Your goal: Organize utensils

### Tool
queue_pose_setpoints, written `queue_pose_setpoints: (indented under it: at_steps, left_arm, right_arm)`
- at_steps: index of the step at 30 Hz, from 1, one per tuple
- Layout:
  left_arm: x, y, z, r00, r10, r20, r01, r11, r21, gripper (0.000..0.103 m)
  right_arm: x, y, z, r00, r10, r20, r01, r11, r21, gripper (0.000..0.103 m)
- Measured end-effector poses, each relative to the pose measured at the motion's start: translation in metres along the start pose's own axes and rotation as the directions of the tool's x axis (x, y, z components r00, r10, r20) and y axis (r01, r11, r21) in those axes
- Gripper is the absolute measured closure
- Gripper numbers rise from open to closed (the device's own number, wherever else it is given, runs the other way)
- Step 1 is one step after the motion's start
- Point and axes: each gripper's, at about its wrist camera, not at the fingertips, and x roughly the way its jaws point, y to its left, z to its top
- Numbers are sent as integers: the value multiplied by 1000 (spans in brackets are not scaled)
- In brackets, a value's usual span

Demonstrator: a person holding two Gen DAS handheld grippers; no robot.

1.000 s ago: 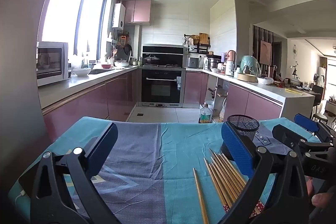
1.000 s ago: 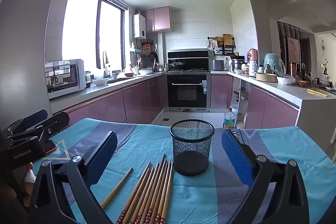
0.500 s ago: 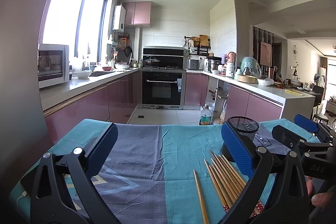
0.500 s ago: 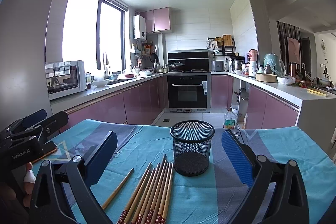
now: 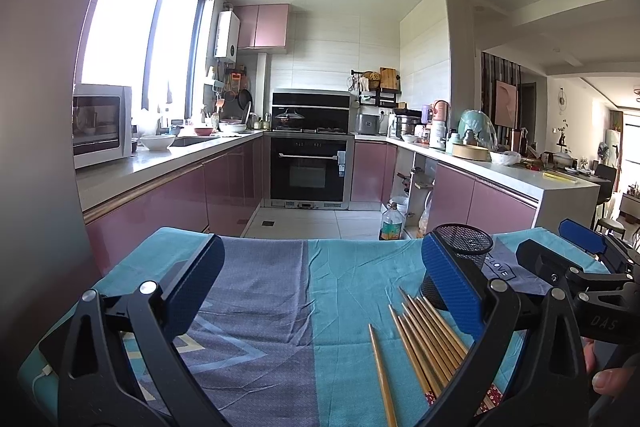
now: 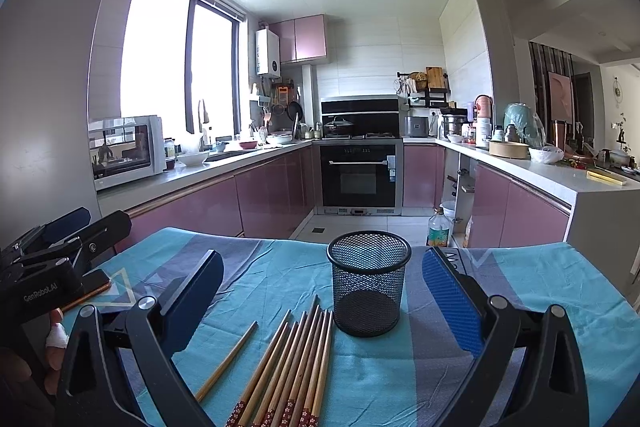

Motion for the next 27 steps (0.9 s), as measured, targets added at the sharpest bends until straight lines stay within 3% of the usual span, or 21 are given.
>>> queue_pose_setpoints:
  at_steps: [27]
  left_arm:
    - [0, -1, 0, 1000, 1, 2, -1, 1000, 1, 6]
  right_arm:
    - [0, -1, 1, 1000, -4, 3, 4, 1000, 1, 7]
